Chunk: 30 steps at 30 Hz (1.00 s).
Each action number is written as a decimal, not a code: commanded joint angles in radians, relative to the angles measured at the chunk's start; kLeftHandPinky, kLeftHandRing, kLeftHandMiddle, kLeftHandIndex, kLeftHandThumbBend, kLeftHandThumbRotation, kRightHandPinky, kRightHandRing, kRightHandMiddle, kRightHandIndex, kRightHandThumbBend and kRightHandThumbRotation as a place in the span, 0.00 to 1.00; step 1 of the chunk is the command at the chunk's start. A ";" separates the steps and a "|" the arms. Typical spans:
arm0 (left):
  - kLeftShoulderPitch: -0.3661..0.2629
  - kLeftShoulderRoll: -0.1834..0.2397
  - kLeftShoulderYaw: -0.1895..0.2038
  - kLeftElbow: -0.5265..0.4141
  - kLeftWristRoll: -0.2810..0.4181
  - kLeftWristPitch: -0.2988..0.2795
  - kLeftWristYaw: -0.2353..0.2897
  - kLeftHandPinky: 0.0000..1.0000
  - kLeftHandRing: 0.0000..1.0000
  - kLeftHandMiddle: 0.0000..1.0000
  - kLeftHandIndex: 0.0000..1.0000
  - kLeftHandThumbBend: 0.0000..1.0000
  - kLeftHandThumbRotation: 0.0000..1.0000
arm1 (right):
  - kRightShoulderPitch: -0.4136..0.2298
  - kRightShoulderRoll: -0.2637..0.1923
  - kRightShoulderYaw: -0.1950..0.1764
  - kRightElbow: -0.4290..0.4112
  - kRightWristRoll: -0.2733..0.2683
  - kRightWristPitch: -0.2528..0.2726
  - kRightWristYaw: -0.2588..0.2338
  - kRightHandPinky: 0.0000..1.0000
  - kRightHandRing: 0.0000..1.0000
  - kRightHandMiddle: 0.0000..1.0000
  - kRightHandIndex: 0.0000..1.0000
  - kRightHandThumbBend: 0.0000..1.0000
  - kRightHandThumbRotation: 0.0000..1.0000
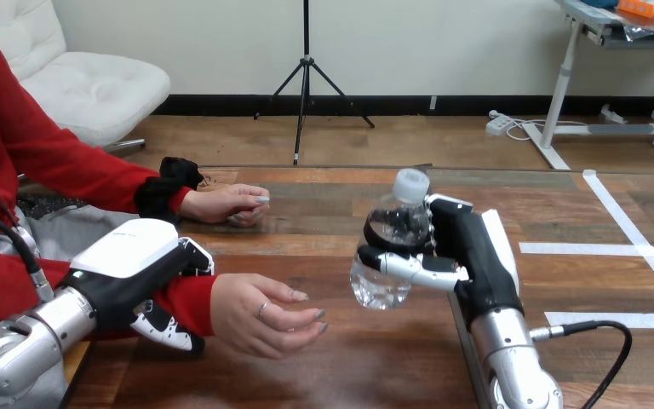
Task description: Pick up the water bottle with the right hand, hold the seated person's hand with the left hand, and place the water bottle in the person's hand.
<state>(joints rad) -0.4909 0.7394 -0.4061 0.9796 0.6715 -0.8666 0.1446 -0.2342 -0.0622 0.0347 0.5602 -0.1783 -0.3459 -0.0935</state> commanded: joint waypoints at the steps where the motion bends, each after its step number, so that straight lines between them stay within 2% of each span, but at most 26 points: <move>1: -0.081 -0.059 0.072 -0.210 -0.101 -0.045 0.000 0.23 0.29 0.35 0.36 0.73 0.00 | -0.166 0.023 0.007 0.006 -0.005 -0.081 -0.032 0.35 0.42 0.47 0.47 0.80 0.00; 18: -0.061 -0.074 0.105 -0.302 -0.112 -0.007 -0.043 0.24 0.30 0.37 0.38 0.71 0.00 | -0.171 0.042 0.022 0.037 -0.031 -0.092 -0.047 0.36 0.42 0.48 0.48 0.80 0.00; 30: -0.060 -0.092 0.115 -0.345 -0.105 0.003 -0.038 0.25 0.32 0.38 0.39 0.73 0.00 | -0.170 0.064 0.053 0.050 -0.062 -0.110 -0.067 0.36 0.42 0.47 0.47 0.82 0.00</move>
<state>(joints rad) -0.4424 0.7324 -0.3540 0.8269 0.6561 -0.8265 0.0803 -0.2446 -0.0339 0.0662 0.6408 -0.2320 -0.3627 -0.1247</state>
